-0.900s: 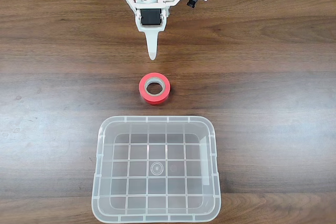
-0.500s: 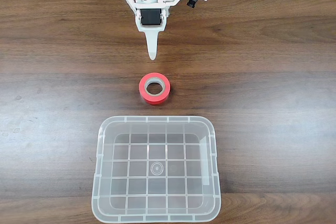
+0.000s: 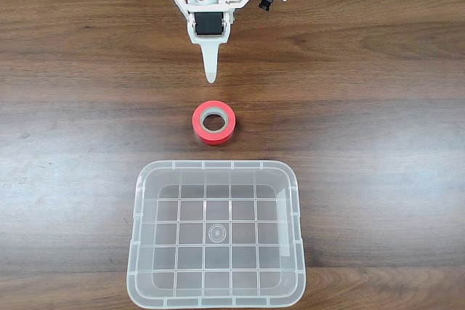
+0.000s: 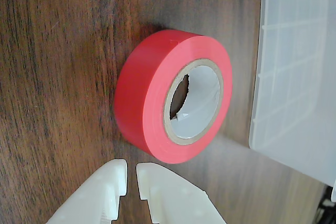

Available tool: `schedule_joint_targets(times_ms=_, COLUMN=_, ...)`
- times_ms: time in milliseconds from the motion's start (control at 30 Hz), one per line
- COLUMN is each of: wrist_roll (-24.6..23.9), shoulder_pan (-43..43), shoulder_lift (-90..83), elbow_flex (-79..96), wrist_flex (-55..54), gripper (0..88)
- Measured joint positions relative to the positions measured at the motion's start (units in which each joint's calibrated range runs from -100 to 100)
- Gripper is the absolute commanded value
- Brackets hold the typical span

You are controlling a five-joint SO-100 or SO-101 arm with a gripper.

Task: Grab the tape and place it in the box.

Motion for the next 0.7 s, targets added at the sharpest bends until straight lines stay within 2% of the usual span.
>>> schedule_joint_targets(times_ms=433, wrist_roll=0.0, shoulder_pan=0.0, shoulder_lift=0.0, elbow_flex=0.0, wrist_flex=0.0, gripper=1.3)
schedule_joint_targets(times_ms=700, wrist_roll=0.0, shoulder_pan=0.0, shoulder_lift=0.0, elbow_flex=0.0, wrist_flex=-8.3, gripper=1.3)
